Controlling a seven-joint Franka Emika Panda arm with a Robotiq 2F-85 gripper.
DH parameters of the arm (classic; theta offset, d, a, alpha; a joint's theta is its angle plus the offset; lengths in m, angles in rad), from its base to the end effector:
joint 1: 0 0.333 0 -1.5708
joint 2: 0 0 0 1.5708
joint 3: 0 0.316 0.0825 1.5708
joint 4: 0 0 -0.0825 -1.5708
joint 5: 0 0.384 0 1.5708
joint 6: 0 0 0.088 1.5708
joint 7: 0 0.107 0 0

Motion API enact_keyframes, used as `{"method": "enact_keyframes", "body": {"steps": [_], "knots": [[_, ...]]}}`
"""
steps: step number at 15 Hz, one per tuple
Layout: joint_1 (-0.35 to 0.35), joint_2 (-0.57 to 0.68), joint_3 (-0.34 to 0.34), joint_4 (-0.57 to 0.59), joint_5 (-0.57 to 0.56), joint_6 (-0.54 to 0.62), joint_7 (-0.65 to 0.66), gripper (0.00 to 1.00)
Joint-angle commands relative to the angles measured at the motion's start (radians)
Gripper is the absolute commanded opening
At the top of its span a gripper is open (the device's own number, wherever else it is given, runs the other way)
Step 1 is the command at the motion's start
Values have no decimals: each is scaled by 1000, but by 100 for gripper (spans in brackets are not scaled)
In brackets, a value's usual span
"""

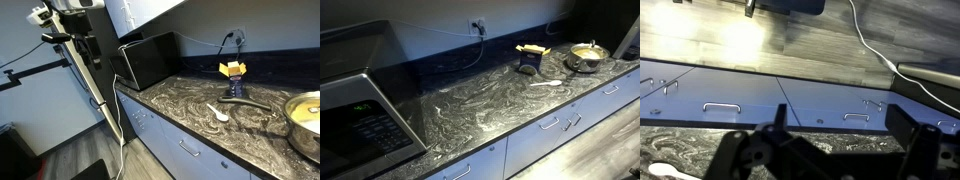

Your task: Pick up the lid from the pot and put it on the counter, then pick up the box and pour some of its contents in the pot, then pick up the spoon and stir and finally, pick up the lid and cover the pot

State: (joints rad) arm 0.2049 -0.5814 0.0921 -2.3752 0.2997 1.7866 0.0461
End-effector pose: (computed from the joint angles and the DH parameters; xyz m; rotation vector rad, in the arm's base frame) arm 0.3519 0.1388 0.5317 -2.8929 -0.2463 0.0683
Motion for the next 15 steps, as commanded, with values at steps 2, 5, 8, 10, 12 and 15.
{"method": "enact_keyframes", "body": {"steps": [2,5,8,10,12,15], "knots": [[-18,0,14,3,7,-5,-7,100],[-18,0,13,3,7,-5,-7,100],[-93,37,-8,32,-6,84,86,100],[-154,65,-44,55,-33,133,101,100],[-215,92,-78,69,-56,188,116,100],[-295,132,-129,88,-87,275,144,100]]}}
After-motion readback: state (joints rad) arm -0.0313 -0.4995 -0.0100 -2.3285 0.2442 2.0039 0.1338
